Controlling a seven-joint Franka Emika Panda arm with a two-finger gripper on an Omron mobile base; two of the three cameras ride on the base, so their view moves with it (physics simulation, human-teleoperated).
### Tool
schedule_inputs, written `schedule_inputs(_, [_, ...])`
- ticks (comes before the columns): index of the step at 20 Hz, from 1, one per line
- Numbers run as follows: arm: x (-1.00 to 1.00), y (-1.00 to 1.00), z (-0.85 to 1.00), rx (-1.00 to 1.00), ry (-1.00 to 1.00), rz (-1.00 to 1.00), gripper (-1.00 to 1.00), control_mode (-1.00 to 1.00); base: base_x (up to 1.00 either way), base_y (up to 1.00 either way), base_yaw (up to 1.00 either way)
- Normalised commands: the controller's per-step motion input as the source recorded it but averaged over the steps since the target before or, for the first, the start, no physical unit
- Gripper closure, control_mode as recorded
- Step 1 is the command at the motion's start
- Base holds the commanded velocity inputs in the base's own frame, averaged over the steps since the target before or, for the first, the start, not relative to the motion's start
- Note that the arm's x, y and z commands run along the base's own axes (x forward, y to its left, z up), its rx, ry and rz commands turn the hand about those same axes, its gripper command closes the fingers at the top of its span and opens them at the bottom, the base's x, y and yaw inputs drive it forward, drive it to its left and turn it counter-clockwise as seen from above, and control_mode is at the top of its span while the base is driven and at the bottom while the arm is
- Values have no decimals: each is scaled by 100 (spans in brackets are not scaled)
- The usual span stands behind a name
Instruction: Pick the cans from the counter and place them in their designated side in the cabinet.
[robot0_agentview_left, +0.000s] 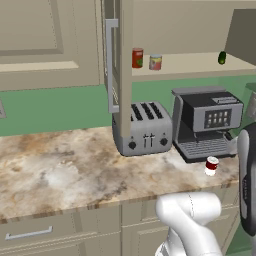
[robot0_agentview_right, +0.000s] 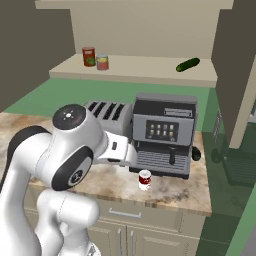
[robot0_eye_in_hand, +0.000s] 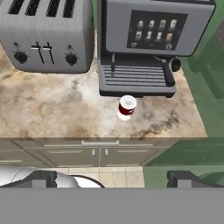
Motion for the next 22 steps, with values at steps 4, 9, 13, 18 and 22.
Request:
schedule_inputs(4, [7,-1,-6,0,0,0,-100,-100,0,0,0])
schedule_inputs(9, [5,-1,-9,0,0,0,-100,-100,0,0,0])
schedule_inputs(13, [4,0,-9,0,0,0,-100,-100,0,0,0])
schedule_inputs(18, [3,-3,-8,0,0,0,-100,-100,0,0,0])
schedule_inputs(22, [4,-4,-8,0,0,0,-100,-100,0,0,0])
